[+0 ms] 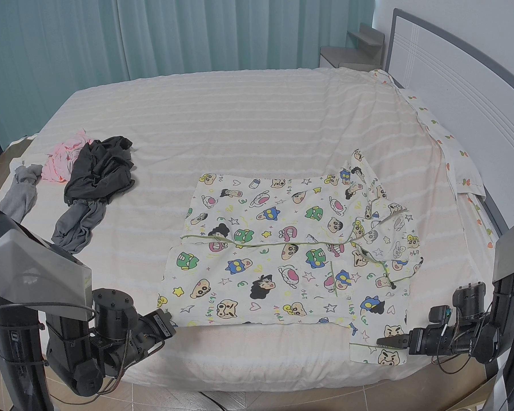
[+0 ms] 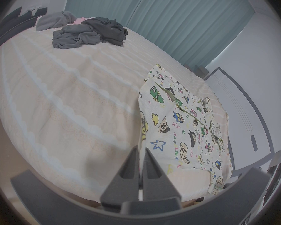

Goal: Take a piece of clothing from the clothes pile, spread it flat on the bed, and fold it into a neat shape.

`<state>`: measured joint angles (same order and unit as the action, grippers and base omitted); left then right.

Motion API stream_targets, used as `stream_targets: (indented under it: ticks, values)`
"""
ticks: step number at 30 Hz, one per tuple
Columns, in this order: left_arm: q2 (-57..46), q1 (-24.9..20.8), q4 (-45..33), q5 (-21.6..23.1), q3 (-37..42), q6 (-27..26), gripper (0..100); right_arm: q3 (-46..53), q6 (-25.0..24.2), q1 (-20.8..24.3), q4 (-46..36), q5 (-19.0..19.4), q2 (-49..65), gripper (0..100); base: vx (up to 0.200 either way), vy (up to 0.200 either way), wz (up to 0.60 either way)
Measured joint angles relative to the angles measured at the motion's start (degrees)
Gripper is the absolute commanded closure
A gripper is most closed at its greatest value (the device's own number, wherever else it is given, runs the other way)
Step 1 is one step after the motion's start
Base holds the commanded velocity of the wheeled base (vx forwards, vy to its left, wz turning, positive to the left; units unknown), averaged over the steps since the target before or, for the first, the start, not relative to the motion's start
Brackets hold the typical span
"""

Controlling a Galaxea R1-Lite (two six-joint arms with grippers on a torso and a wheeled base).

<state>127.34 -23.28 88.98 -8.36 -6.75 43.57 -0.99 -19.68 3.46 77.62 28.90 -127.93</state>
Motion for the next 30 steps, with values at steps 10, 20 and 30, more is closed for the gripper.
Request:
stream_targets:
  ticks: [10, 20, 30]
  values:
    - [0.0, 0.0, 0.0, -0.2, 0.1, 0.2, 100, 0.0, 0.2, 1.1, 3.8, 2.1, -0.1, 0, 0.0, 0.0, 0.0]
    - [-0.3, 0.0, 0.0, -0.1, 0.1, 0.1, 100, 0.0, 0.0, -0.2, 11.3, 2.1, -6.7, 0, 0.0, 0.0, 0.0]
    - [-0.3, -0.1, 0.0, -0.1, 0.1, 0.2, 100, 0.0, 0.0, 0.3, 11.4, 3.2, -8.4, 100, 0.0, 0.0, 0.0]
